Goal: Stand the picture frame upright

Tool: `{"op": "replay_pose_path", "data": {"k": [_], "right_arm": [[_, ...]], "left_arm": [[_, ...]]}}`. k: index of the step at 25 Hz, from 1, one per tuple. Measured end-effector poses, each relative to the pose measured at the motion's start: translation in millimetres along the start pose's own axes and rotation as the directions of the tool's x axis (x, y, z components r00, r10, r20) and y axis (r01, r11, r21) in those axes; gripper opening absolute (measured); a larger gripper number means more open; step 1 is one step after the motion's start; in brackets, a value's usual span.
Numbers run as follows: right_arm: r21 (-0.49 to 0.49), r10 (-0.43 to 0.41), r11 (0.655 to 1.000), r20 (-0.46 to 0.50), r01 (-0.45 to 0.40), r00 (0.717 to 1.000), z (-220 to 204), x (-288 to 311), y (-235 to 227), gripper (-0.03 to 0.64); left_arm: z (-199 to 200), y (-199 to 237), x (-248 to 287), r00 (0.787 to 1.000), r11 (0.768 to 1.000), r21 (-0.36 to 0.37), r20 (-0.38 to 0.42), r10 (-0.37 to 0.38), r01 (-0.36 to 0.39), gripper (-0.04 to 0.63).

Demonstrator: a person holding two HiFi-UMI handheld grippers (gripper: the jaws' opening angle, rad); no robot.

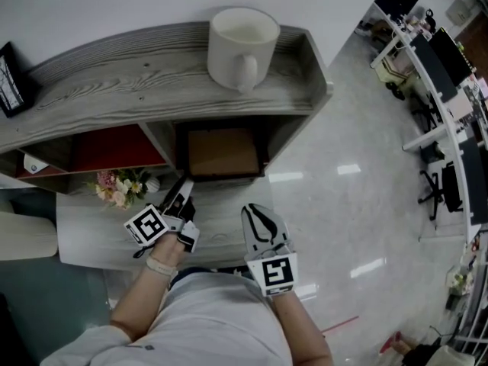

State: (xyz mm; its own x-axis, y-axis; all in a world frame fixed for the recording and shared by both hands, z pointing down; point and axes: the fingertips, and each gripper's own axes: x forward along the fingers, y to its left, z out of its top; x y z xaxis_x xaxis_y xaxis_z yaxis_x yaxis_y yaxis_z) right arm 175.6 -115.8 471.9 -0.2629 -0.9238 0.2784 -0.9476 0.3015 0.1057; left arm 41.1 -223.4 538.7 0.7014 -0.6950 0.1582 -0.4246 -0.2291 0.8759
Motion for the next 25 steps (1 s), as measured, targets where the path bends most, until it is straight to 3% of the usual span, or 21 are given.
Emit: {"op": "replay_pose_path", "data": {"k": [5,10,15,20,25], "right_arm": [[-0.028,-0.027,0.999,-0.016,0.026,1.000,-1,6,-8,0.041],[-0.124,-0.020,0.992,-0.017,0.018,1.000,8,15,-9,0.041],[-0.207,-0.017,0.978,-0.019,0.013,1.000,15,29,-6,0.044],[-0.260,-0.020,0.965,-0.025,0.013,0.999,21,44,-2,0.100],[-0.402,-0.054,0.915,-0.054,0.028,0.997,22,58,0,0.133]], "left_arm": [[1,-12,-4,1.000,1.000,-0.003,0.021,-0.002,0.002,0.109],[12,-36,-5,0.997,0.999,0.003,0.063,-0.040,0.040,0.103],[18,-66,-2,0.994,0.995,0.070,0.077,-0.077,0.072,0.103],[23,-89,-1,0.994,0.985,0.144,0.050,-0.099,0.091,0.103],[27,-115,6,0.984,0.965,0.202,0.030,-0.177,0.167,0.103]]}}
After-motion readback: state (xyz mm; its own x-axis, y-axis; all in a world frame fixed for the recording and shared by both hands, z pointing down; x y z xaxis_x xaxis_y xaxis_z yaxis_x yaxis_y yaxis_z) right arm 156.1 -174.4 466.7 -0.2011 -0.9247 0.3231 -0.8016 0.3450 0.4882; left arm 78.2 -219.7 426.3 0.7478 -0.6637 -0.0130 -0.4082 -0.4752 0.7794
